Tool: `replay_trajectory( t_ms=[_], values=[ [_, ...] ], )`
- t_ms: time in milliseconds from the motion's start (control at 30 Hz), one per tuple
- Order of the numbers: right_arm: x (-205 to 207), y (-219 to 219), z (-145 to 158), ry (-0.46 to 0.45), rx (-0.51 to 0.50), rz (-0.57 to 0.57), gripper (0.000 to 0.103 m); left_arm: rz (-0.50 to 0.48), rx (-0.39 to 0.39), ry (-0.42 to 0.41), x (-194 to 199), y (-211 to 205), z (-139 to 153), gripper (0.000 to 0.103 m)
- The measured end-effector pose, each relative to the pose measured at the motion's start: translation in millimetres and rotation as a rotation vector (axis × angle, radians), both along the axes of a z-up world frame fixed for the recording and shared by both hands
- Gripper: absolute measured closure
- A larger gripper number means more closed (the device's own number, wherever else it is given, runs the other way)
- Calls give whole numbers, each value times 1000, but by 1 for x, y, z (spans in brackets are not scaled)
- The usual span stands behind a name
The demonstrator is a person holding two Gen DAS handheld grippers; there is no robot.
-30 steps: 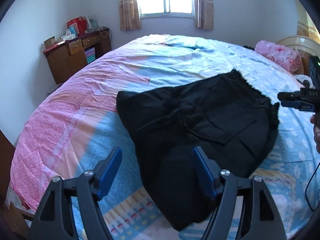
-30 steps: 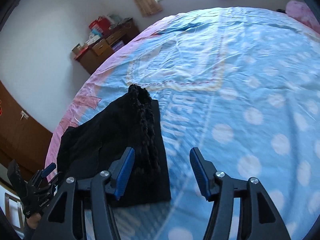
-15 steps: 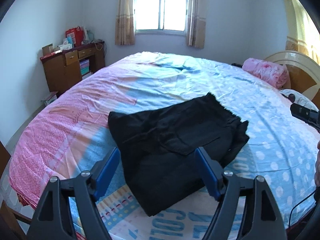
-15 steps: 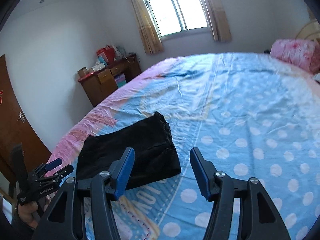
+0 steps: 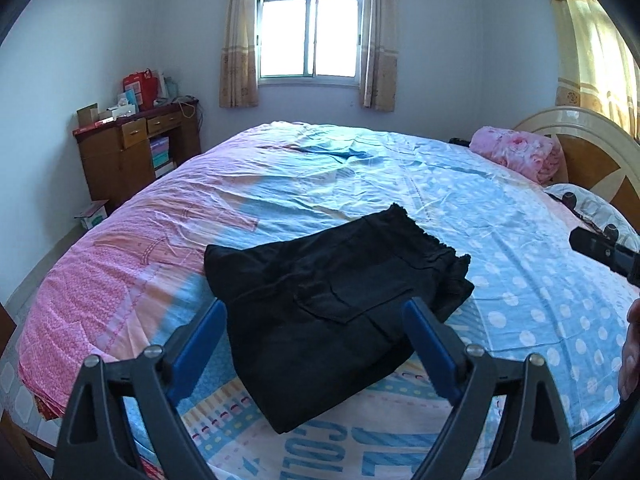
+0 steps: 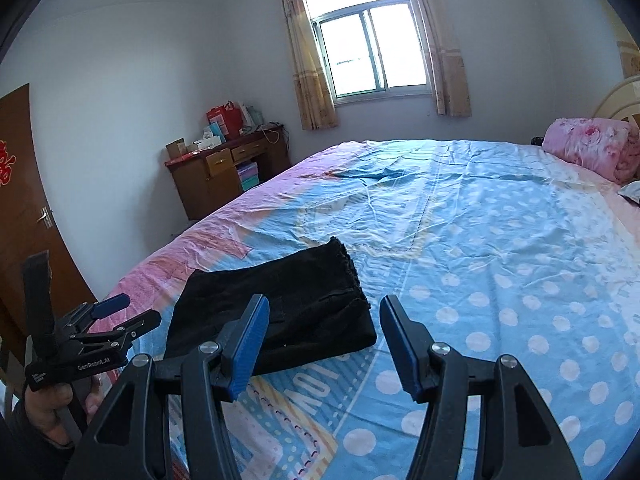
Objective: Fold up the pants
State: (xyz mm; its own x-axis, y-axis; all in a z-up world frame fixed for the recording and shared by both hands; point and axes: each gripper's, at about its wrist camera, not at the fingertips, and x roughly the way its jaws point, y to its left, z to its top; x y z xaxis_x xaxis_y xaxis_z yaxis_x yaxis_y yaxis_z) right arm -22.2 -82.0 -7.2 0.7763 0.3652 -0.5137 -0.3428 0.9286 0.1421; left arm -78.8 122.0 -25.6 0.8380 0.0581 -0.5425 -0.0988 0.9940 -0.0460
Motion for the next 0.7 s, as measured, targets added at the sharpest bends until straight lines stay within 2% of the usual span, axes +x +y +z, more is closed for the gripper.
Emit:
replay_trajectory(
  t_ms=[500, 600, 700],
  values=[
    [-5, 8, -6, 7, -12, 14, 43, -5, 1, 15, 1, -2, -4, 10],
    [-5, 9, -8, 14, -15, 15, 43, -1, 3, 16, 2, -3, -5, 2],
    [-6, 9, -8, 8, -12, 13, 43, 6, 11, 8, 0, -3, -4, 2]
  ],
)
